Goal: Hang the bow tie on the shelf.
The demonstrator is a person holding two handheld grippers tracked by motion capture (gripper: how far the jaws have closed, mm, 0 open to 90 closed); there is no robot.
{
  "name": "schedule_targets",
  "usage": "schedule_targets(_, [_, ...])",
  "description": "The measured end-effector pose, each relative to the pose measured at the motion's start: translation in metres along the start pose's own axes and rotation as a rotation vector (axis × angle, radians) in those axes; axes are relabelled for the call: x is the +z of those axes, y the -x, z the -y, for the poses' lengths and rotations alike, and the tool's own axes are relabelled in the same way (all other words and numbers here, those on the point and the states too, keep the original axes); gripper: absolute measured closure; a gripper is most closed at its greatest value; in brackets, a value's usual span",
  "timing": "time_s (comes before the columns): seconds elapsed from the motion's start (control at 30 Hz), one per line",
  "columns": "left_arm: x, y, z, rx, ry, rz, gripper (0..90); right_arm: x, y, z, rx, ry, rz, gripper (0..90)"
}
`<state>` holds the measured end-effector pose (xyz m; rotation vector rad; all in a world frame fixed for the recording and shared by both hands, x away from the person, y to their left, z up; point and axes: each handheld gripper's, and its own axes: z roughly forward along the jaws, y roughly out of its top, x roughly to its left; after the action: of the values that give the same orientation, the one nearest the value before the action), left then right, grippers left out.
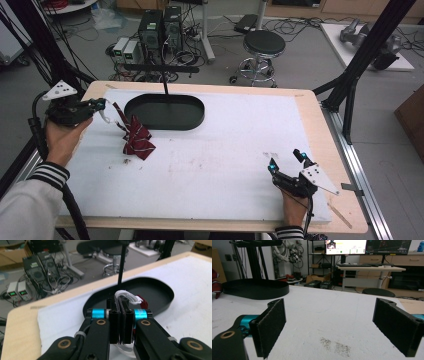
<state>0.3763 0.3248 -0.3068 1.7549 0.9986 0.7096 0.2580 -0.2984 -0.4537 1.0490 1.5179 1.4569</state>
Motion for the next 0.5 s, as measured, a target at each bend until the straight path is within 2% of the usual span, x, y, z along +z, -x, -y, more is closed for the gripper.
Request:
schedule_targets(0.23, [0.014,-0.001,-0.02,-0.016,0.035,-0.008,87.8,0.0,0.0,0.0,0.0,-0.001,-0.001,10.4])
schedule_targets(0.5, [0.03,0.005,-0.046,0.016,0.062,-0.005,87.8,0.0,0.0,0.0,-0.007,0.0,0.0,10.4])
